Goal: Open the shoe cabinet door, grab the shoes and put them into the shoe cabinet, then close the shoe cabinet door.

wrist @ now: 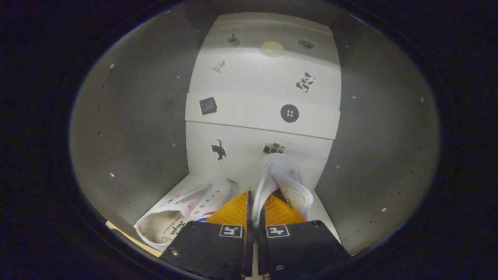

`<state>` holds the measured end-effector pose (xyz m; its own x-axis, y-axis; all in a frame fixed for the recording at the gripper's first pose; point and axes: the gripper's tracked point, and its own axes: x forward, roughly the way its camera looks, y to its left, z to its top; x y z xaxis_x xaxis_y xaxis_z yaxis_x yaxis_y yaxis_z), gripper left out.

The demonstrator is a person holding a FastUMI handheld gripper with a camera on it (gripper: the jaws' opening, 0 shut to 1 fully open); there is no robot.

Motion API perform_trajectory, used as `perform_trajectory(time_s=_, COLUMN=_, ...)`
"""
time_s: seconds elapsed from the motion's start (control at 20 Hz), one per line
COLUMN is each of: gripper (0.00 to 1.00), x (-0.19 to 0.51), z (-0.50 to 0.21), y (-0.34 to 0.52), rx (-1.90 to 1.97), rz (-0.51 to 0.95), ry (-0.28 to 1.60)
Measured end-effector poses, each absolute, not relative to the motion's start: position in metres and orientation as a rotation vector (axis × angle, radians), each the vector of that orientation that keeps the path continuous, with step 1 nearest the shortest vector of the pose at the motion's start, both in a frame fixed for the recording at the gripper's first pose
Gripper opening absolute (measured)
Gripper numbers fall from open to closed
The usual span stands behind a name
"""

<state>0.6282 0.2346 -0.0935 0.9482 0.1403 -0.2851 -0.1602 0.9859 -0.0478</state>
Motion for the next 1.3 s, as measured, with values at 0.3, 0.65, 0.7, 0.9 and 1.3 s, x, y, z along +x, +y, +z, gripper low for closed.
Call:
perform_trajectory(time_s=0.3, gripper=0.09, x=0.643, z=-0.118, y=0.239, rx=-0.047, rz=0.164, ry=0.400)
perform_trajectory(time_s=0.65, gripper=0.09, x=0.648, z=-0.135, y=0.246, rx=0.004, rz=0.169, ry=0.527)
perform_trajectory(time_s=0.7, gripper=0.09, x=0.648, z=-0.136, y=0.245, rx=-0.015, rz=0.167, ry=0.537)
perform_trajectory(time_s=0.9, gripper=0.10, x=0.644, z=-0.138, y=0.242, rx=-0.054, rz=0.127, ry=0.574)
perform_trajectory(time_s=1.3, gripper=0.33, x=0.600, z=-0.122, y=0.240, rx=0.008, rz=0.133, ry=0.560)
